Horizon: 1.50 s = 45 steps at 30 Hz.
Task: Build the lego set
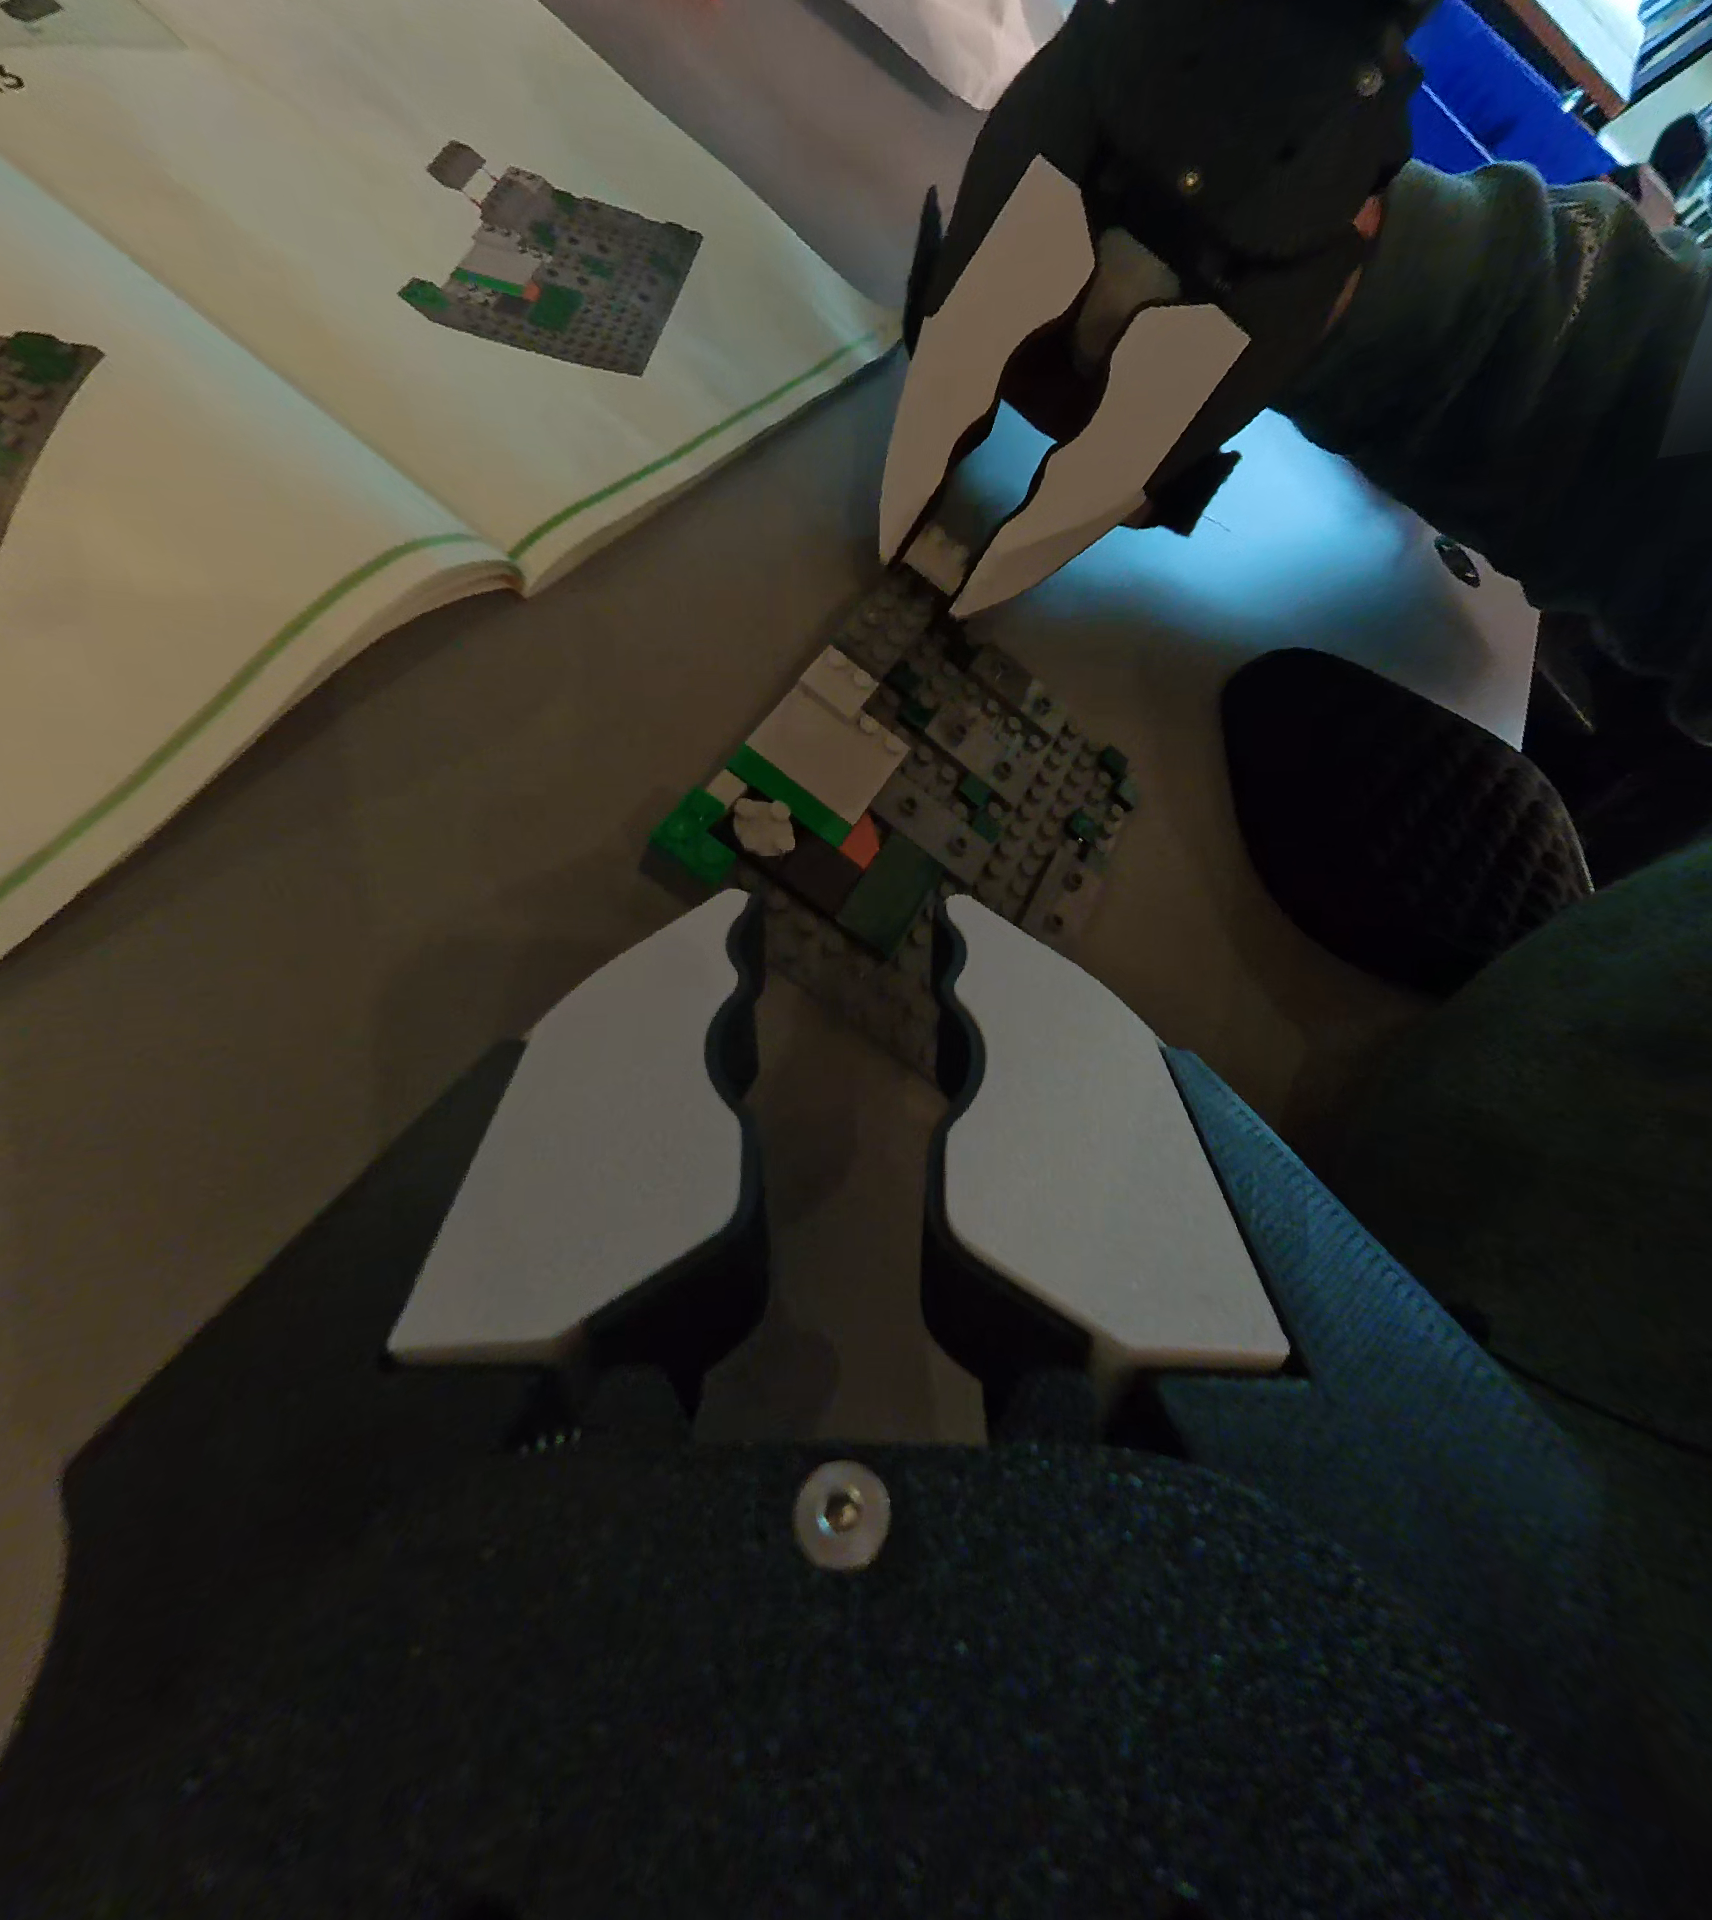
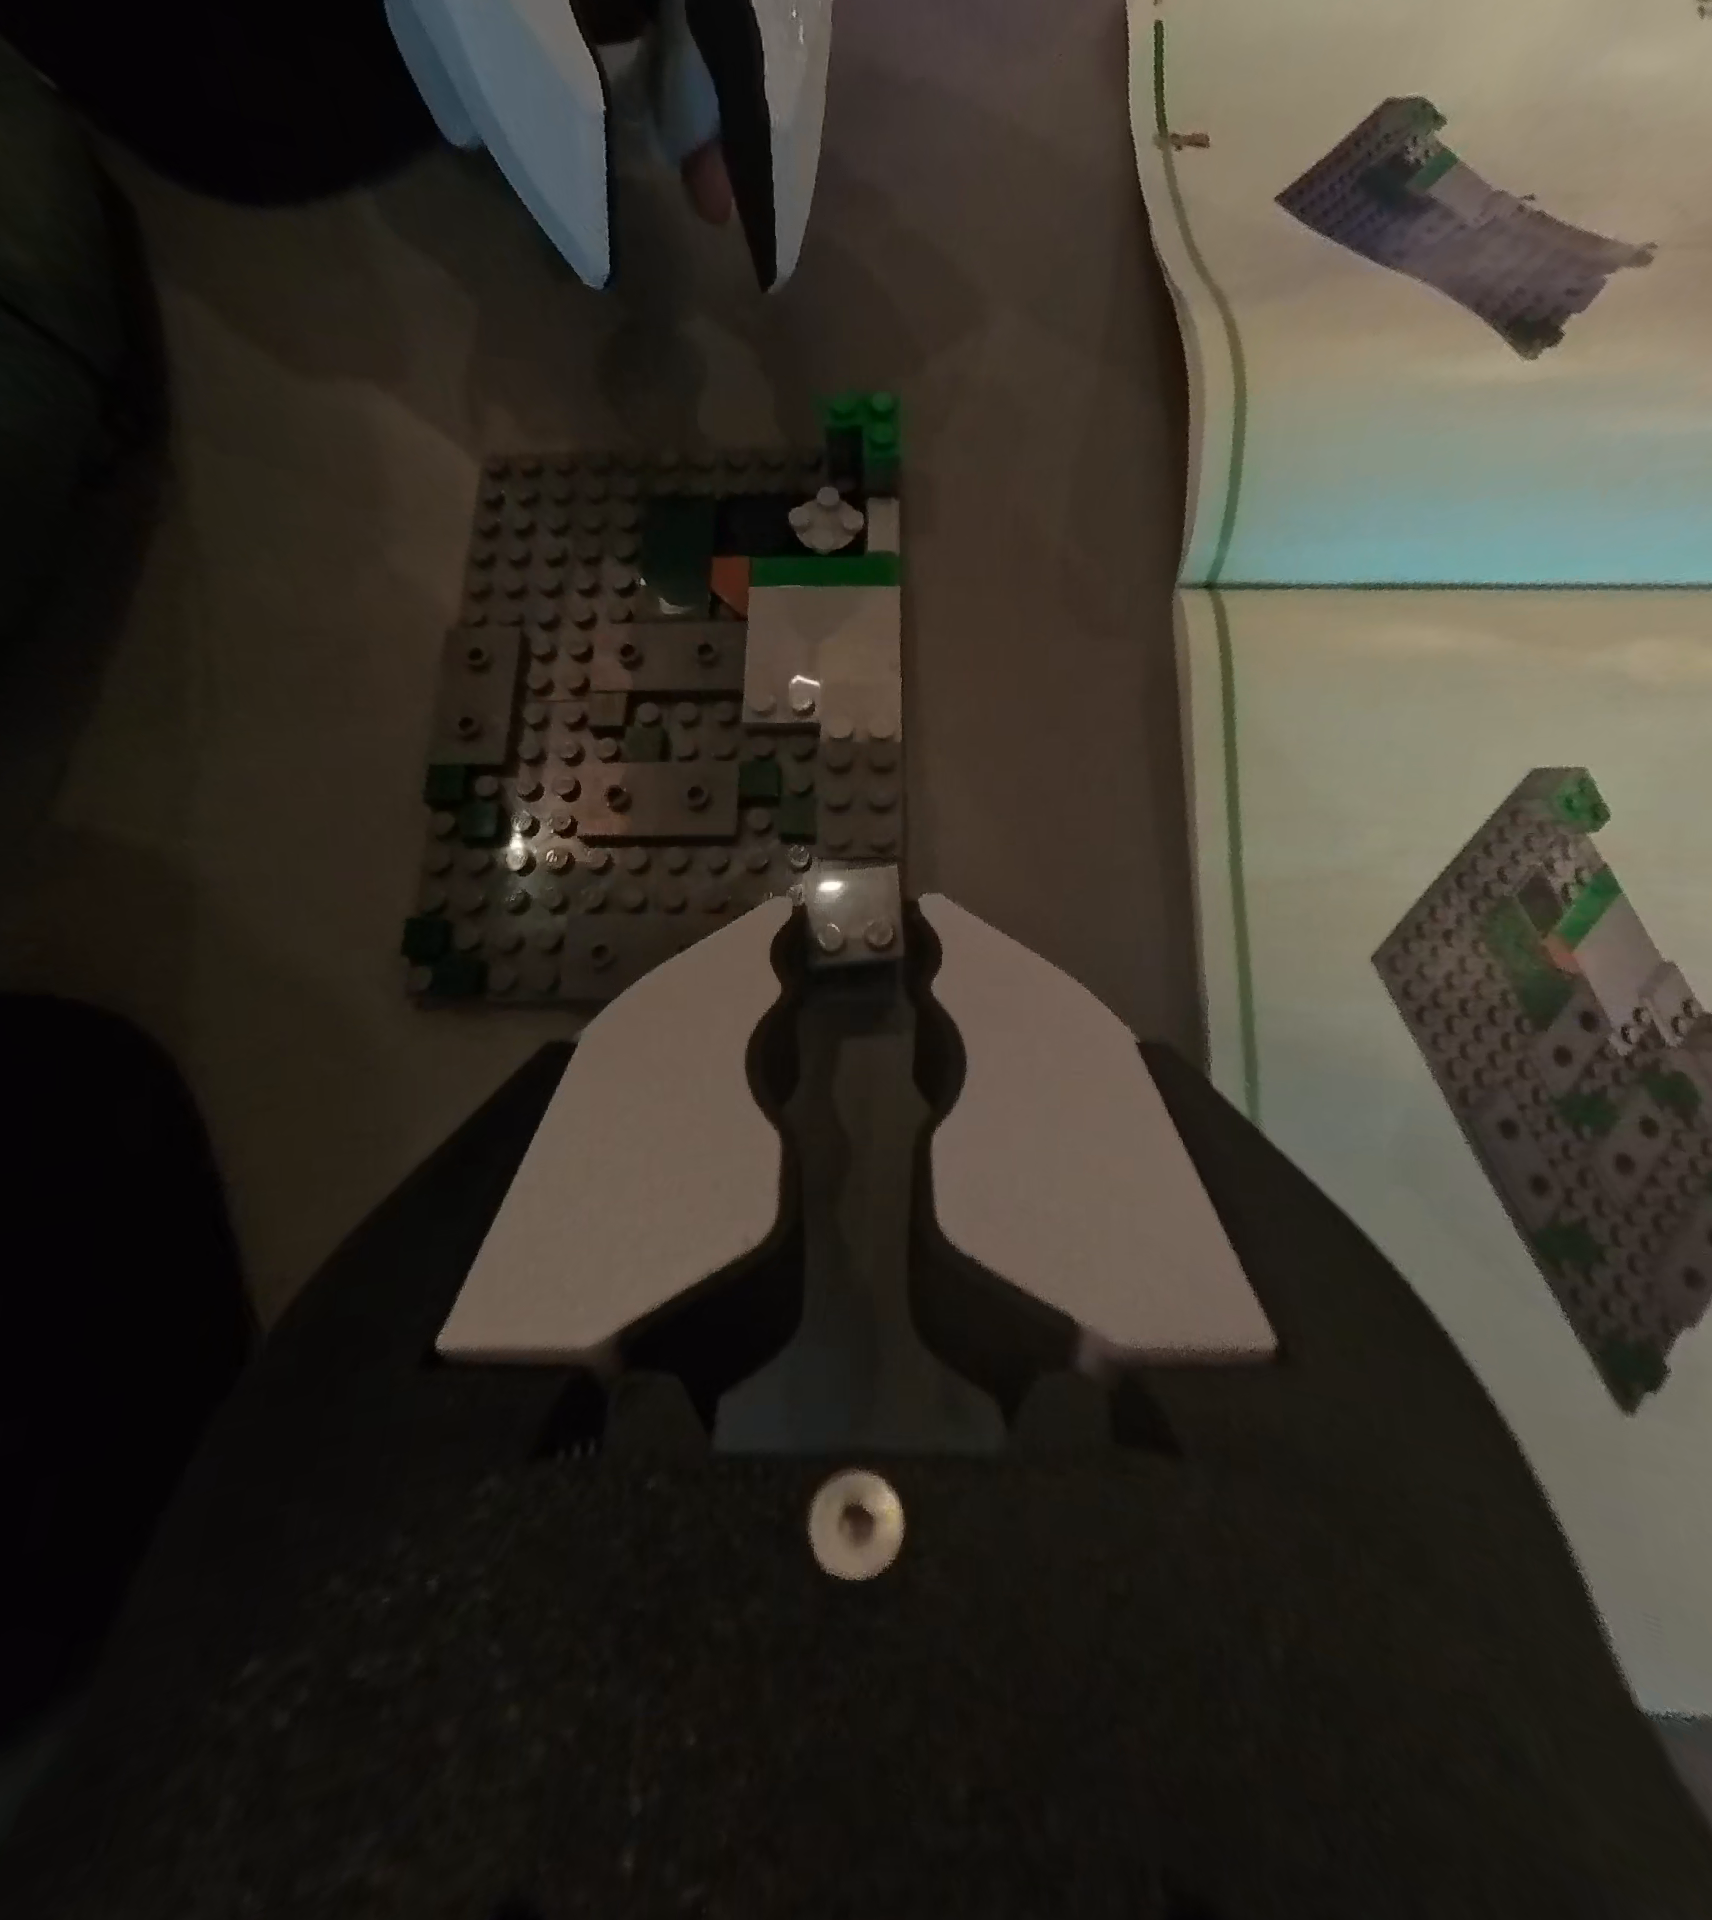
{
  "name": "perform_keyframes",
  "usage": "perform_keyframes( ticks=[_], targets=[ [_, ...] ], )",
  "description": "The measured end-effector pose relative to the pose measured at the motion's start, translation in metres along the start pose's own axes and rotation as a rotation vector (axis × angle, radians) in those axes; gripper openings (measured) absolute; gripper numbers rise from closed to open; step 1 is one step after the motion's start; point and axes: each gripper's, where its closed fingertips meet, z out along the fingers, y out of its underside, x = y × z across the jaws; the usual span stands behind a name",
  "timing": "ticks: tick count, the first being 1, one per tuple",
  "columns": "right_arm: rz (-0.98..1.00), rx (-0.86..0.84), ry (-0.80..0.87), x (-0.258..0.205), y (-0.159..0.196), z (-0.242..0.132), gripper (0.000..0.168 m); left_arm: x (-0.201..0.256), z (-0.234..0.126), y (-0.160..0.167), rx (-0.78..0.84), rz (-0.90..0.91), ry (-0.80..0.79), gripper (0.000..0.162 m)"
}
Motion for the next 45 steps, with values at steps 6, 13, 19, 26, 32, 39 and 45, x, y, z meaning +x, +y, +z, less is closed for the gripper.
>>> perform_keyframes(
  ticks=[6,13,19,26,32,39,45],
  targets=[
    [0.02,-0.015,0.026,0.0004,0.0055,0.0016,0.017,0.0009,0.0009,-0.0006,0.003,0.003,0.007,0.03],
    [0.036,-0.019,0.028,0.0011,0.0066,0.004,0.018,0.0015,0.0008,-0.0004,0.005,0.005,0.011,0.03],
    [0.051,-0.016,0.027,0.0008,0.0061,0.0034,0.023,0.0018,0.0012,0.0001,0.002,0.005,0.016,0.03],
    [0.056,0.005,0.039,0.0004,0.0029,-0.0021,0.025,0.0021,0.0017,0.0003,0.002,0.003,0.02,0.03],
    [0.048,-0.01,0.047,0.002,0.0044,-0.0042,0.022,0.0039,0.0029,0.0005,0.001,0.007,0.028,0.03],
    [0.054,-0.022,0.063,0.0002,0.0054,-0.0034,0.016,0.0048,0.0019,-0.0004,0.01,0.01,0.029,0.03],
    [0.058,-0.027,0.072,-0.0006,0.0069,-0.004,0.018,0.0062,0.0018,-0.0004,0.01,0.015,0.034,0.03]
  ],
)
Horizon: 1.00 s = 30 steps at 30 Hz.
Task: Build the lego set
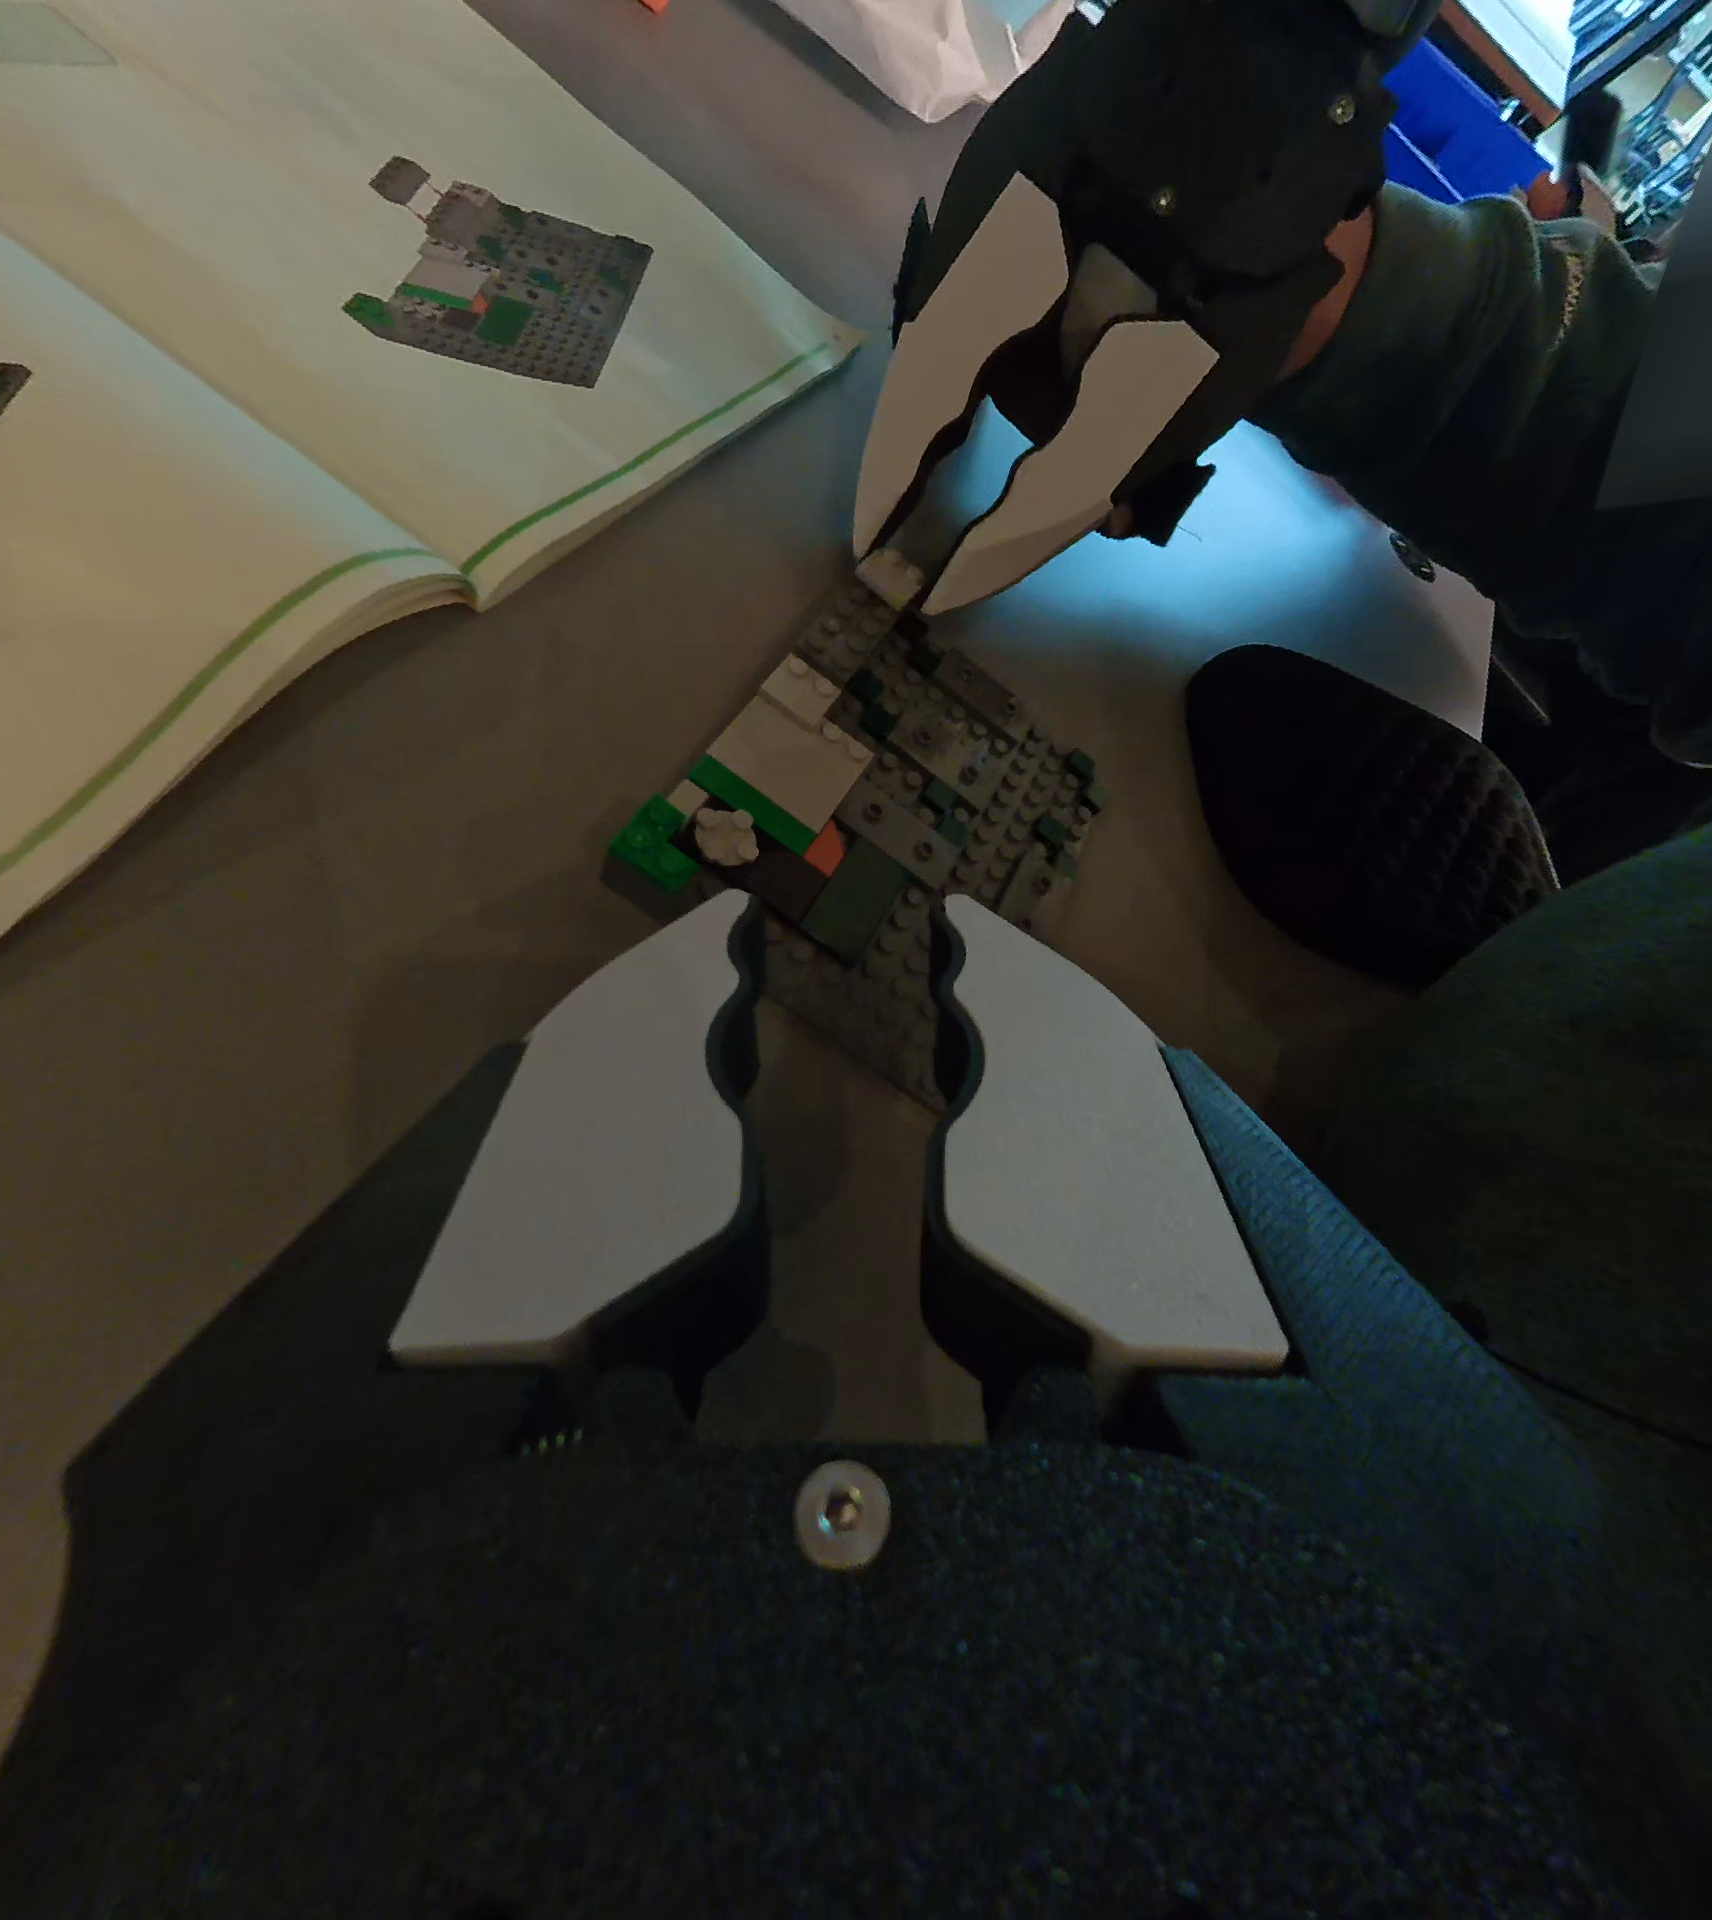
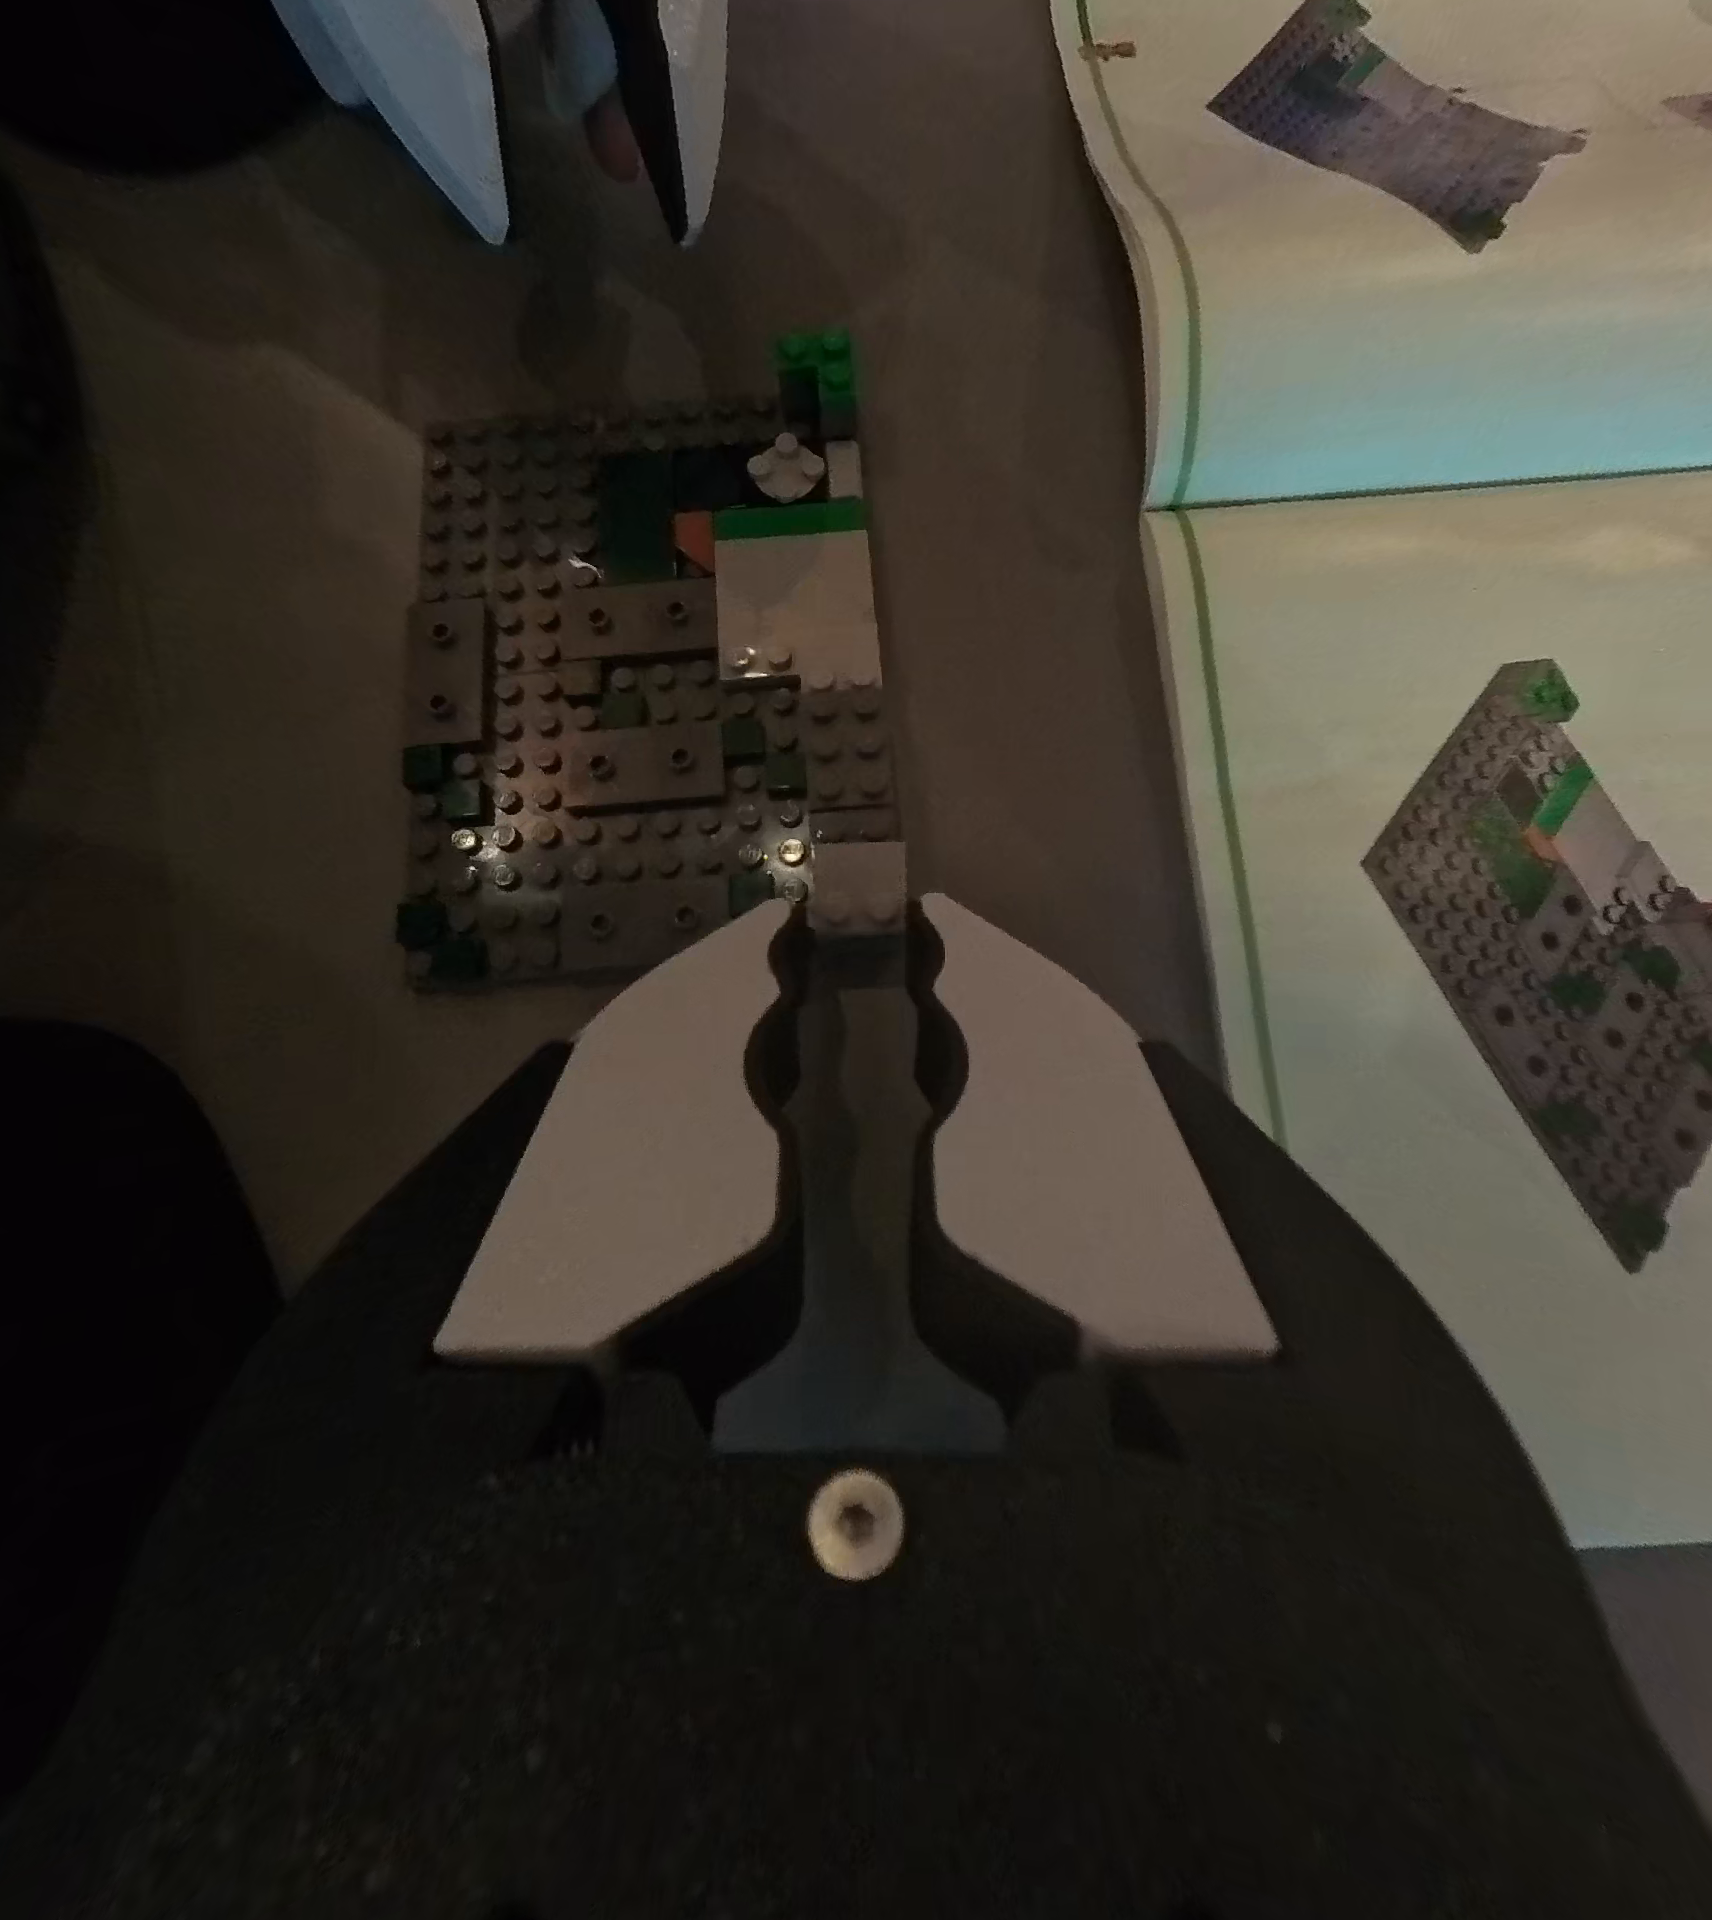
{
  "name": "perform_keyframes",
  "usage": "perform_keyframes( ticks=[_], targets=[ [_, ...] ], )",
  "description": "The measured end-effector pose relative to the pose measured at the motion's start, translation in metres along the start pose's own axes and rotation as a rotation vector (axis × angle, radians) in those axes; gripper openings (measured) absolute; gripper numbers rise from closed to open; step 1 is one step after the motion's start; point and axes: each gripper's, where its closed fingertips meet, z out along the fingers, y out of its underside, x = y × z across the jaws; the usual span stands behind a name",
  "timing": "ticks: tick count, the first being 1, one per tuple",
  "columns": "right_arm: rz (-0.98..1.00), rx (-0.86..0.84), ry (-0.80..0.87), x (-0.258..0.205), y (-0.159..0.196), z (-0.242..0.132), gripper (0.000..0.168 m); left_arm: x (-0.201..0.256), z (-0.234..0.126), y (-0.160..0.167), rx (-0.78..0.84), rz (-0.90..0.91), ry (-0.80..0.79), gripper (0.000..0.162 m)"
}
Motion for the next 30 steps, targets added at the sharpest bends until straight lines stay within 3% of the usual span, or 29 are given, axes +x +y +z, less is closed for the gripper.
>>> perform_keyframes(
  ticks=[14,30],
  targets=[
    [-0.05,-0.139,-0.044,0.0,-0.002,0.008,0.027,0.0,-0.001,-0.001,0.009,-0.005,-0.001,0.03],
    [-0.041,-0.089,-0.044,0.0,-0.003,0.011,0.017,0.0,-0.001,0.0,0.008,-0.008,0.003,0.03]
  ],
)
